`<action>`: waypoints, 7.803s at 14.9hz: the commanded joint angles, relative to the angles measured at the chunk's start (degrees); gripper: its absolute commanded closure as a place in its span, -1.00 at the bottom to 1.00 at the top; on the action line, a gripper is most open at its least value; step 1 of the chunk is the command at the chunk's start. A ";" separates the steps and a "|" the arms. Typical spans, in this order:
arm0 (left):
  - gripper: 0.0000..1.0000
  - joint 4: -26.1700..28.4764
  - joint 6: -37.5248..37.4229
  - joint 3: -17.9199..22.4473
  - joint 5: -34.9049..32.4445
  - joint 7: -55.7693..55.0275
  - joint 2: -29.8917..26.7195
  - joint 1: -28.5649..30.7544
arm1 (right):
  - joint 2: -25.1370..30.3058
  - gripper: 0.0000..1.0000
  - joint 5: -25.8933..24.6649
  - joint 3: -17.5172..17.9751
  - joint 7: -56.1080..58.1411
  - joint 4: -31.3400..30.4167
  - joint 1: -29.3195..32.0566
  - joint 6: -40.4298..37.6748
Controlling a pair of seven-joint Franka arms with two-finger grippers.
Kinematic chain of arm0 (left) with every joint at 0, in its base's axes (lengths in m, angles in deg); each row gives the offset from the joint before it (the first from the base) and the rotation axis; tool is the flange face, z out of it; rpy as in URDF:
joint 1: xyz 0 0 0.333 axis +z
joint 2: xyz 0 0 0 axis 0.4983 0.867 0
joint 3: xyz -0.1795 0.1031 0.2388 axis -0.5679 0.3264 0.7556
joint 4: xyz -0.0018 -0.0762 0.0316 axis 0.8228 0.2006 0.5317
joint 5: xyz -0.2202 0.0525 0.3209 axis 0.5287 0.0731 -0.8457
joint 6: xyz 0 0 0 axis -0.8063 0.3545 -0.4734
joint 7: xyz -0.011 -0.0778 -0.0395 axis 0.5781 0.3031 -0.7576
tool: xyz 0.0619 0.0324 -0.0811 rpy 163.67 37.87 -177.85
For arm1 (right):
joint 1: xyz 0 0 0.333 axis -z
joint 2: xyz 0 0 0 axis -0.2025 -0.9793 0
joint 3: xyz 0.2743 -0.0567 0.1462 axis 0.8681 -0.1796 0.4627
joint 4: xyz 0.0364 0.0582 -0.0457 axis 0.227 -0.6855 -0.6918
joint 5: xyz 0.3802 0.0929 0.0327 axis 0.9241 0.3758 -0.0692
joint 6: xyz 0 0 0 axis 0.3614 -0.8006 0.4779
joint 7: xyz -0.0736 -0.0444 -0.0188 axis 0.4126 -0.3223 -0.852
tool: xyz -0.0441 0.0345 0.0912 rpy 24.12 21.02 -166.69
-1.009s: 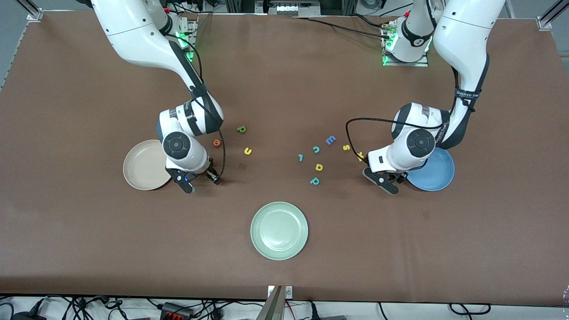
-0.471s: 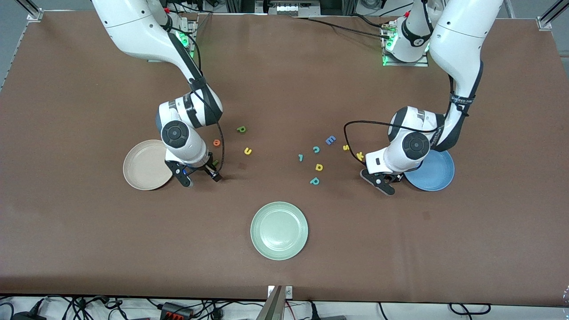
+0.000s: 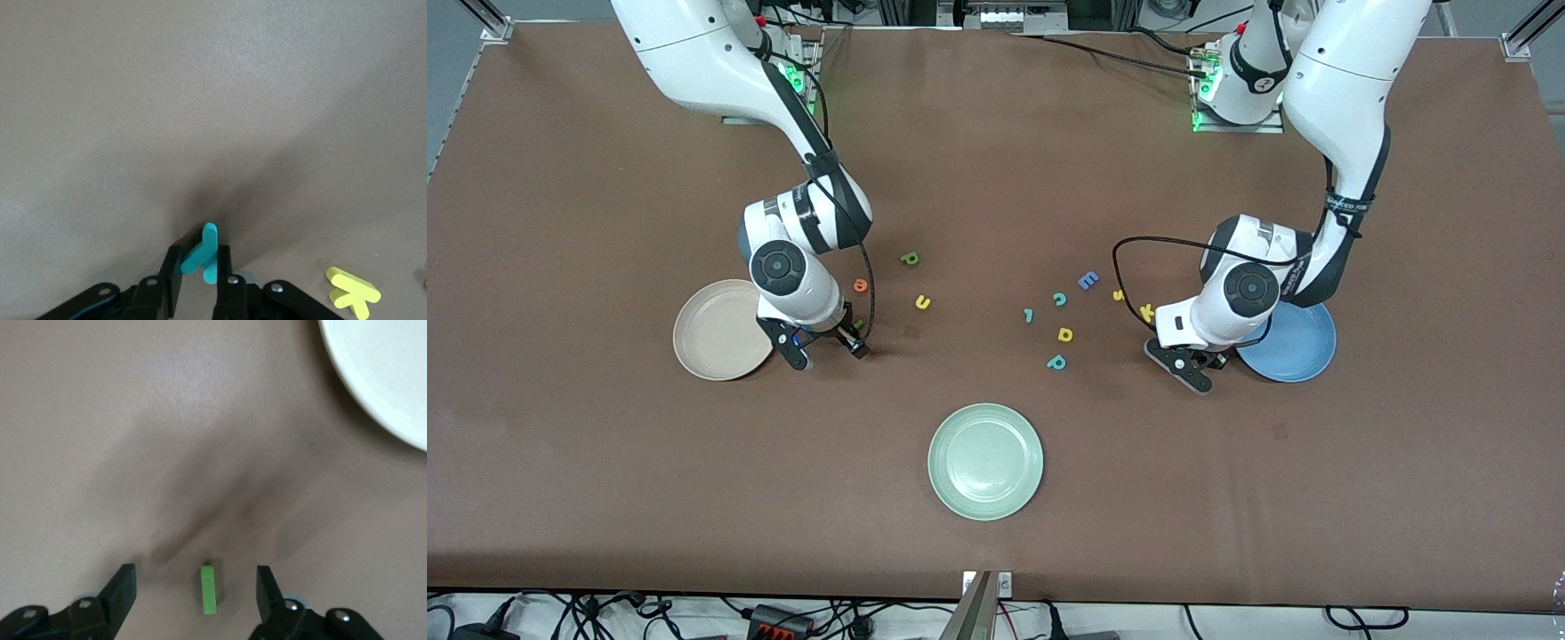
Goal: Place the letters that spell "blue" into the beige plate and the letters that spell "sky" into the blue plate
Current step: 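Place the y on the blue plate while the right gripper grasps the stick, then drop the stick on the beige plate while the left gripper reaches the k, then place the k on the blue plate while the right gripper reaches the o, then carry the o to the beige plate while the left gripper reaches the s, then grasp the s with the left gripper while the right gripper grasps the g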
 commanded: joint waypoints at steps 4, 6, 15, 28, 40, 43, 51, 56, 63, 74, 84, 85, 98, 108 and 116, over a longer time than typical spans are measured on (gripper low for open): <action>0.74 -1.94 -10.88 1.05 -1.34 1.91 -5.64 0.73 | 0.24 -0.14 0.46 -0.03 -1.18 -0.67 -0.81 -0.06; 0.70 -1.94 -13.88 1.58 -1.43 1.82 -8.37 2.48 | 0.06 0.00 0.46 -0.03 -0.92 -0.67 -0.81 -0.06; -0.99 0.26 -21.90 1.41 -1.43 -6.53 -9.26 11.54 | -0.20 0.48 0.46 -0.03 -0.13 -0.67 -0.72 0.21; -1.00 0.34 -18.84 -13.27 -1.43 -48.50 -8.04 10.05 | 6.03 0.81 0.02 -1.17 32.71 3.38 12.36 -21.40; -0.28 7.46 -1.33 -13.36 -1.43 -56.19 -4.07 8.47 | 5.24 -1.00 -0.16 0.75 46.45 2.15 19.58 -20.45; -0.12 7.29 -1.25 -13.27 -1.43 -56.19 -3.20 8.03 | 7.00 -1.00 0.46 6.11 45.40 1.36 18.53 -20.36; 0.33 7.02 -0.89 -13.27 -1.43 -56.28 -2.32 6.97 | 8.49 -1.00 0.54 12.36 40.41 -7.67 16.34 -7.66; 0.86 6.94 -1.51 -13.27 -1.43 -55.49 -2.75 7.41 | 8.76 -1.00 0.46 12.54 36.10 -10.24 11.42 -4.45; 0.84 -1.41 -22.58 -12.48 -1.43 -47.87 -7.23 11.44 | 8.41 -1.00 0.28 12.46 35.56 -13.67 8.86 -0.94; 0.60 -1.50 -25.50 -12.48 -1.43 -22.18 -4.69 29.20 | 6.13 -0.48 0.10 12.28 35.65 -13.32 9.03 1.26; -1.00 -1.50 -28.05 -22.91 -1.43 -24.29 -8.81 28.24 | 6.21 0.74 0.10 12.28 35.65 -13.23 9.47 0.65; -1.00 -1.33 -28.05 -25.55 -1.51 -23.68 -9.34 28.24 | 6.56 0.80 0.10 12.28 35.82 -13.06 9.56 0.65; -1.00 7.19 -7.58 -35.86 -14.95 1.63 -3.37 25.52 | 10.87 0.83 -0.69 7.63 62.70 -8.66 29.24 -7.70; -0.45 7.46 -4.94 -36.03 -36.93 1.64 1.90 22.44 | 6.92 -0.52 -7.63 7.27 63.51 -7.70 32.24 -6.21; -0.12 7.64 -5.20 -35.95 -36.93 1.64 2.25 20.42 | 10.08 -1.00 -6.58 14.63 58.07 -7.26 28.63 -8.41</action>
